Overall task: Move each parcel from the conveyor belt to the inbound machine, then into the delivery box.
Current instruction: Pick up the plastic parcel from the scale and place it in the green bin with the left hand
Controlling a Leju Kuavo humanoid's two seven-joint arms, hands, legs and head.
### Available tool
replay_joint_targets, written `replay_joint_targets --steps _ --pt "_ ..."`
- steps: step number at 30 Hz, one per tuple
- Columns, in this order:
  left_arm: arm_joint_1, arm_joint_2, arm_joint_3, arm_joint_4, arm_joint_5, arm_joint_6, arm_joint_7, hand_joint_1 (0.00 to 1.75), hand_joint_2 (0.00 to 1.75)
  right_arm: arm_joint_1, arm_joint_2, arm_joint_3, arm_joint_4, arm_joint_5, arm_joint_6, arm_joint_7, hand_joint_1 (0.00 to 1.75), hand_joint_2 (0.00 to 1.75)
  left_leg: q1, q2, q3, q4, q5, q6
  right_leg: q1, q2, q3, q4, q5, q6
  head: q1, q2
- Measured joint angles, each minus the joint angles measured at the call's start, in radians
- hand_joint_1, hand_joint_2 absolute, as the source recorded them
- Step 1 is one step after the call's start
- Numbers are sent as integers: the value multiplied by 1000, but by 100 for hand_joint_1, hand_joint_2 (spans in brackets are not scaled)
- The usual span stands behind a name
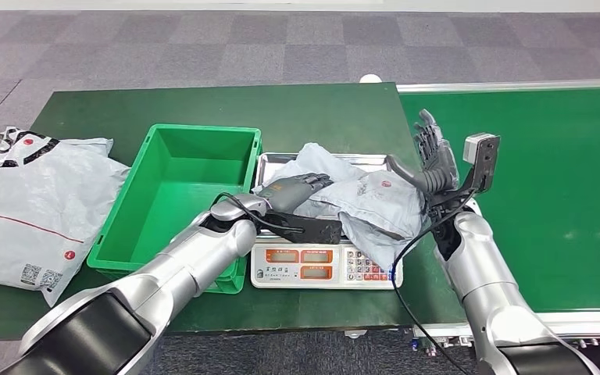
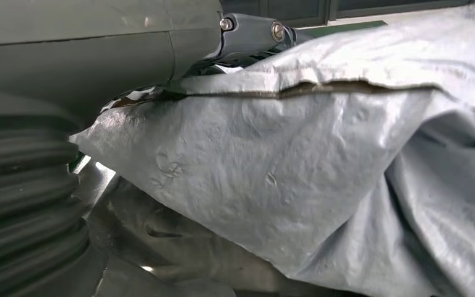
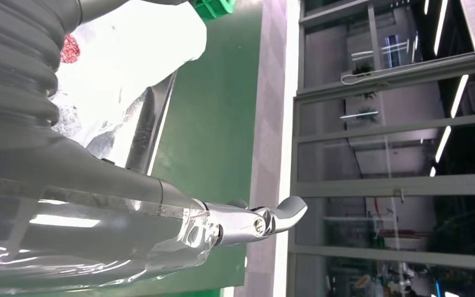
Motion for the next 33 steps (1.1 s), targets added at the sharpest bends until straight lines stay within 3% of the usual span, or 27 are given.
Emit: replay_joint_targets --steps 26,30,33 --pt "-7 0 -24 9 -5 0 3 0 175 -6 5 0 0 0 1 1 0 175 0 0 0 0 0 0 0 0 0 0 0 0 0 0" --pt "-8 0 -25 9 -7 6 3 175 175 -5 5 0 0 -2 -1 1 0 175 0 0 0 0 0 0 0 0 0 0 0 0 0 0" --pt "-11 -11 -25 -2 -45 122 29 175 175 29 2 -10 -37 -23 -31 21 0 175 0 -2 1 1 0 0 0 -2 0 0 0 0 0 0"
